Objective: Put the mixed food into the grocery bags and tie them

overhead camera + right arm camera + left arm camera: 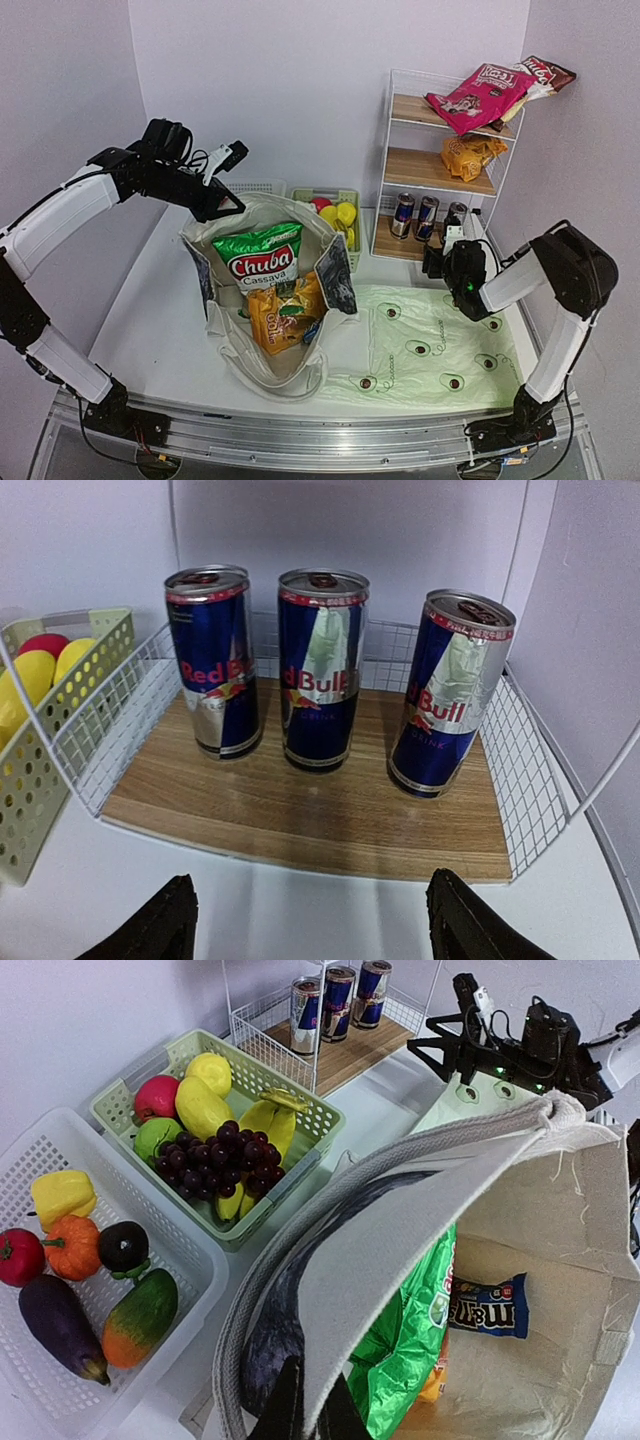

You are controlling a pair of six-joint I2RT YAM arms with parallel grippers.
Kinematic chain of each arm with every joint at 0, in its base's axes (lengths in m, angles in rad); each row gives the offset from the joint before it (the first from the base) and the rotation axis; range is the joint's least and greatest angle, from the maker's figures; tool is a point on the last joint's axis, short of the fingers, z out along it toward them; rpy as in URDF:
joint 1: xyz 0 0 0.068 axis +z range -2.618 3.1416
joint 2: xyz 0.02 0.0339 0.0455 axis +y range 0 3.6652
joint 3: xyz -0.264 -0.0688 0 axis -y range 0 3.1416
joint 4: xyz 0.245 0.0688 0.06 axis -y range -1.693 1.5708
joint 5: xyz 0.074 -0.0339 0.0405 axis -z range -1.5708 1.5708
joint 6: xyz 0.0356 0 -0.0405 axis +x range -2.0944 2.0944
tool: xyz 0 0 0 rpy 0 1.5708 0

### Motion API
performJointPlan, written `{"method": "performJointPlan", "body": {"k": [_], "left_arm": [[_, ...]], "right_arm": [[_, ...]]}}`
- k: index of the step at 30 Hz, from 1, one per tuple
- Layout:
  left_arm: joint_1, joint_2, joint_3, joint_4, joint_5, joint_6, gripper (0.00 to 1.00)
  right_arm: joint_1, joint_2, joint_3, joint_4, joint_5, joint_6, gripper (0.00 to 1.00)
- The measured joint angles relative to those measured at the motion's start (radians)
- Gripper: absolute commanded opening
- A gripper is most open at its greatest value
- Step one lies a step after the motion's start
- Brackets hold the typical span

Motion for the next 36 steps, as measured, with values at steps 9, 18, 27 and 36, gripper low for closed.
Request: {"method": "performJointPlan", "body": {"k": [9, 18, 27, 36], "left_arm": [[0.007, 0.002, -0.002, 0.012, -0.012, 0.013, 0.0], [0.03, 0.032, -0.002, 0.04, -0.019, 0.031, 0.0], [0.047, 0.06, 0.006, 0.051, -0.02, 0.039, 0.0], [0.059, 0.097, 0.035, 0.05, -0.02, 0.052, 0.0]], "right_arm": [[-0.104, 0.162, 0.172, 0.13, 0.008, 0.0, 0.78], [-0.141, 0.282, 0.267, 0.151, 0.018, 0.029, 0.8], [-0.178, 0.352, 0.349, 0.154, 0.014, 0.052, 0.83], [-0.204, 0.4, 0.415, 0.158, -0.009, 0.052, 0.84]]}}
